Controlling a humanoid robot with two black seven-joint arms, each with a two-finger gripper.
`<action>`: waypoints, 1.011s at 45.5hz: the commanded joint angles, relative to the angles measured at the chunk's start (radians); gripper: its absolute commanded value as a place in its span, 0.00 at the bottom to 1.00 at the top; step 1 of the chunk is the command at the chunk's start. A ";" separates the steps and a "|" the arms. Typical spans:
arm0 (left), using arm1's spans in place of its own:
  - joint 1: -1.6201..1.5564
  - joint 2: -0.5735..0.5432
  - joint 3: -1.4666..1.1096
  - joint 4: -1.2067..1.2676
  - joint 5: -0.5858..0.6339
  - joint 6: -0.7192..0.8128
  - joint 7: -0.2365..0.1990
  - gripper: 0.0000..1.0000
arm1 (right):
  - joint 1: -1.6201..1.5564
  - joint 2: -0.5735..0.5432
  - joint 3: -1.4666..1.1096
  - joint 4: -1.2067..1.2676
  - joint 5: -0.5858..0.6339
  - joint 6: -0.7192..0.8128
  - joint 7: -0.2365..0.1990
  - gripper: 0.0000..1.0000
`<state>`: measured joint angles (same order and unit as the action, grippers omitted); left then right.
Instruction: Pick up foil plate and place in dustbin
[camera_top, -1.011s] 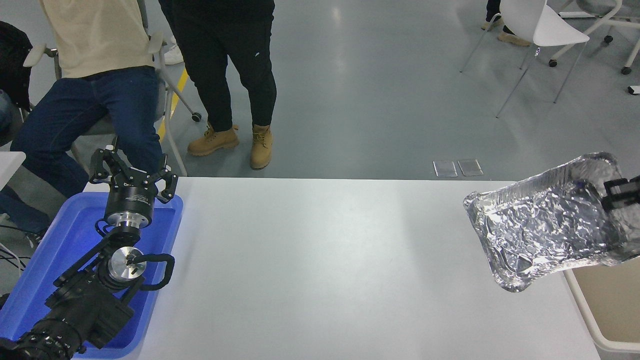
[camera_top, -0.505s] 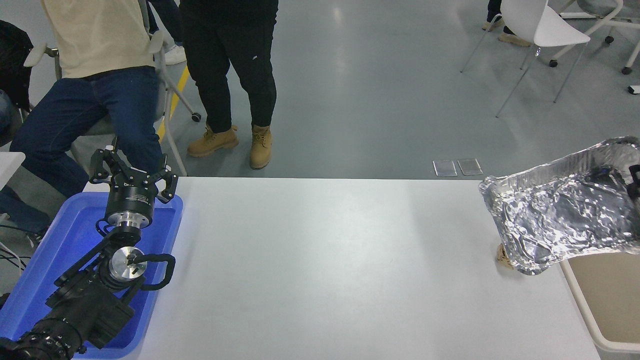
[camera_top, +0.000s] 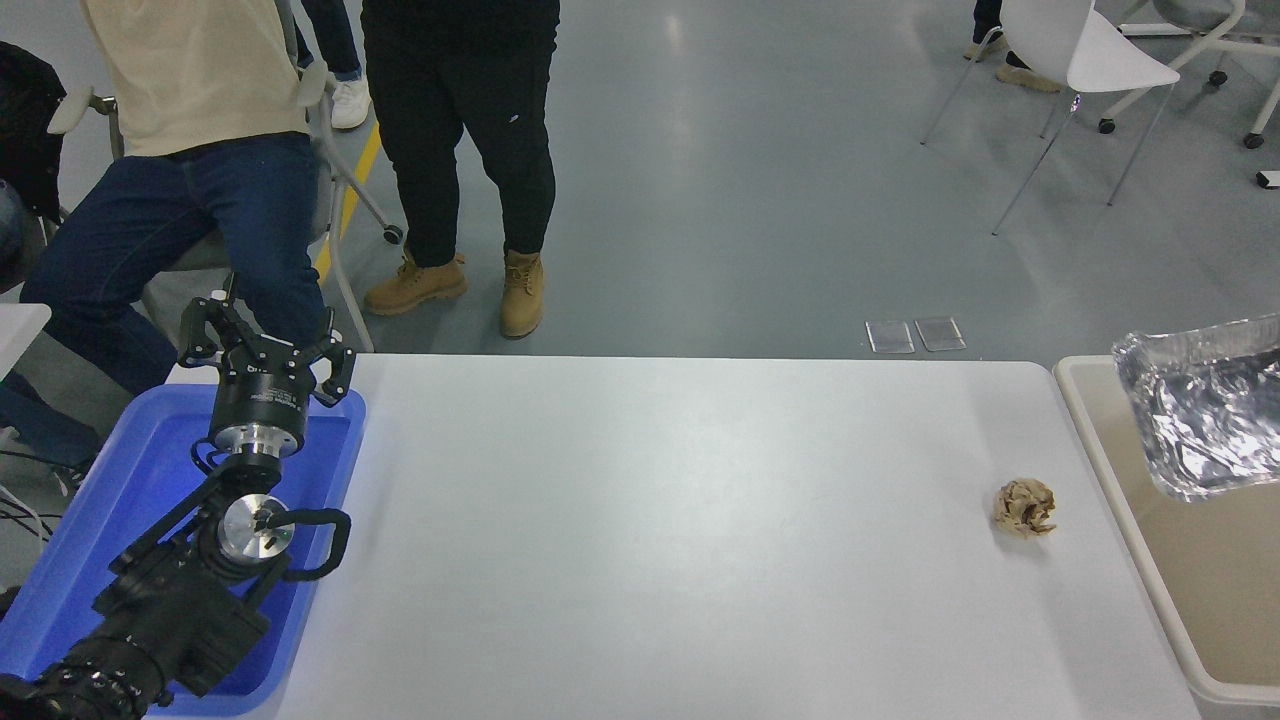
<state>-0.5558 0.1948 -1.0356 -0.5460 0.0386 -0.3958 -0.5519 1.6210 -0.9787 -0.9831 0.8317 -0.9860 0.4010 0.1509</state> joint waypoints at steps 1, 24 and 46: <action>-0.001 0.000 -0.001 0.000 0.000 0.000 0.000 0.99 | -0.601 0.136 0.336 -0.434 -0.011 -0.237 0.049 0.00; 0.000 0.000 0.000 0.000 0.000 0.000 -0.002 0.99 | -0.851 0.367 0.374 -0.744 0.086 -0.271 0.036 0.00; -0.001 0.000 -0.001 0.001 0.000 0.000 -0.002 0.99 | -0.805 0.357 0.383 -0.732 0.109 -0.265 0.038 1.00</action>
<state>-0.5563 0.1948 -1.0357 -0.5454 0.0383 -0.3958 -0.5537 0.7932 -0.6252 -0.6063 0.0981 -0.8939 0.1346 0.1875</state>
